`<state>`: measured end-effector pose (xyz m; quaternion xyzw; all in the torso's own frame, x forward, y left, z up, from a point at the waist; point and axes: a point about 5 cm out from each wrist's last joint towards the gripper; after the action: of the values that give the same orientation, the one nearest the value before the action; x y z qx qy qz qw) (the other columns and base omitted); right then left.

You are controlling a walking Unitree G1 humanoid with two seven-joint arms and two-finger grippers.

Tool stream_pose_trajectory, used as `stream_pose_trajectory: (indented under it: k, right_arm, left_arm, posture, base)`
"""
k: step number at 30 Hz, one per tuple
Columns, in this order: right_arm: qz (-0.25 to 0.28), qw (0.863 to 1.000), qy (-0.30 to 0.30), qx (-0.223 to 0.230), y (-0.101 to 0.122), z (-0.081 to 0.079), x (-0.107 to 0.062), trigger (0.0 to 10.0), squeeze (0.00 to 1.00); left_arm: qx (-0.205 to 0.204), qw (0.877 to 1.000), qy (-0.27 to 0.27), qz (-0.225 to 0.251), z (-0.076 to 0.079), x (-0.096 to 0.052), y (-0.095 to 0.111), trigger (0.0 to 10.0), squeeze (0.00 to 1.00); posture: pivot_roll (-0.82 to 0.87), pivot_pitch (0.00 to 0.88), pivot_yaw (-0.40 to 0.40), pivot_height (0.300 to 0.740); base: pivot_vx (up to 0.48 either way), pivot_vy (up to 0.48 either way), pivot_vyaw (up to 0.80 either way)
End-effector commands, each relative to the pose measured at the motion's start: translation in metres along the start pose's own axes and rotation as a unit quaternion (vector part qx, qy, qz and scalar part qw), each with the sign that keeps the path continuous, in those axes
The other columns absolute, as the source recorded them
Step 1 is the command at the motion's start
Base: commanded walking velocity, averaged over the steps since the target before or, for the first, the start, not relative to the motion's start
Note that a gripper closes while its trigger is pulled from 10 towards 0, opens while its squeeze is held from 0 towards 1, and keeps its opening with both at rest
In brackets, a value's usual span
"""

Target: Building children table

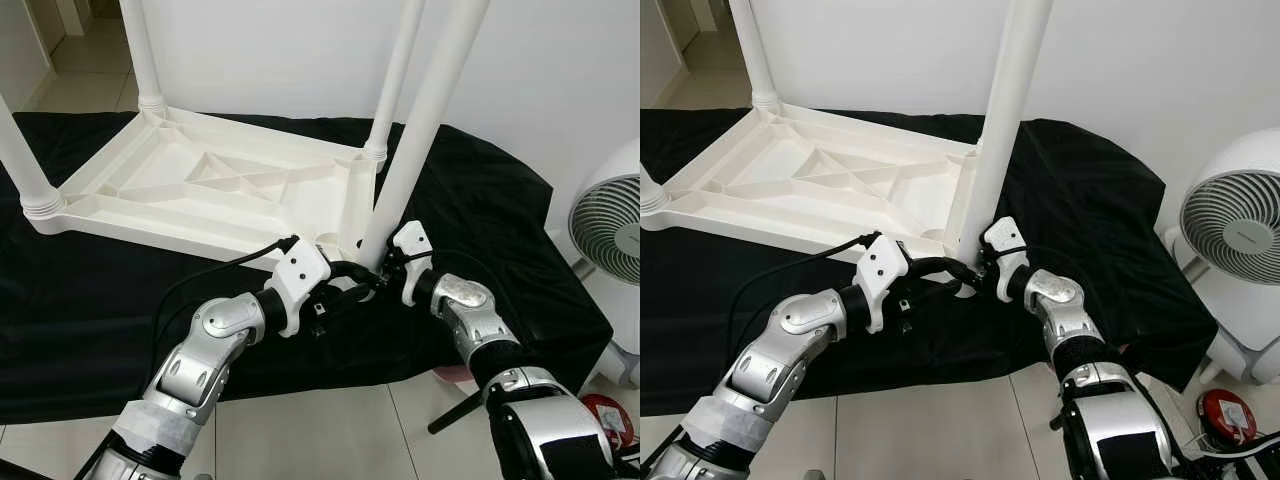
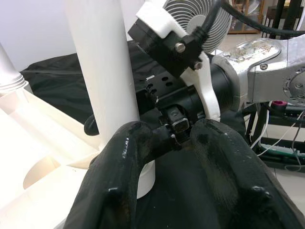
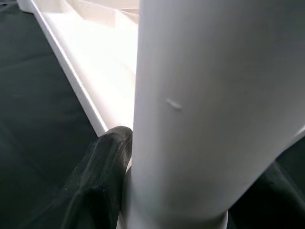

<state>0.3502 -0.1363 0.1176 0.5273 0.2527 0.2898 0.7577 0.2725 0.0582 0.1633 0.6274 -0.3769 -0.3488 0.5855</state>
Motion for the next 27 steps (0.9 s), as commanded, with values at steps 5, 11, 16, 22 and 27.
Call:
stream_pose_trajectory:
  k: [5, 11, 16, 22, 27]
  right_arm:
    - [-0.03, 0.985, -0.153, 0.077, -0.015, -0.006, -0.003, 10.0, 0.0]
    - [-0.041, 0.969, -0.214, 0.115, -0.021, -0.017, -0.002, 10.0, 0.0]
    - [-0.055, 0.936, -0.312, 0.152, -0.025, -0.036, -0.003, 10.0, 0.0]
    - [-0.056, 0.917, -0.361, 0.157, -0.02, -0.047, -0.003, 10.0, 0.0]
    - [-0.05, 0.92, -0.36, 0.149, -0.018, -0.042, -0.007, 10.0, 1.0]
  left_arm:
    - [-0.001, 1.0, 0.0, -0.004, 0.006, -0.001, -0.003, 10.0, 0.0]
    - [-0.003, 1.0, 0.002, -0.004, 0.007, -0.002, -0.004, 10.0, 0.0]
    - [-0.007, 1.0, 0.002, -0.002, 0.009, -0.001, -0.004, 10.0, 0.0]
    - [-0.009, 1.0, -0.001, -0.001, 0.011, 0.0, -0.005, 10.0, 0.0]
    - [-0.009, 1.0, -0.003, -0.002, 0.012, 0.001, -0.006, 10.0, 0.0]
  posture:
    - [-0.05, 0.0, -0.079, 0.74]
    - [-0.05, 0.0, -0.08, 0.74]
    - [-0.04, 0.0, -0.084, 0.74]
    - [-0.05, 0.0, -0.086, 0.74]
    - [-0.05, 0.0, -0.091, 0.74]
  base:
    - [0.0, 0.0, 0.0]
    - [0.0, 0.0, 0.0]
    - [0.0, 0.0, 0.0]
    - [0.0, 0.0, 0.0]
    - [0.0, 0.0, 0.0]
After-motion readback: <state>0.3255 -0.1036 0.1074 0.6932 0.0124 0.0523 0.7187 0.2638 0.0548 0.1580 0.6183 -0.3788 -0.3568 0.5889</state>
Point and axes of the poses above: a point about 5 cm out from each wrist's last joint towards the gripper, its own x axis pointing out of the wrist towards the gripper, its own y axis along the axis of the wrist's last joint, z = x × y, and after that the axes turned 9 degrees about -x, right-handed
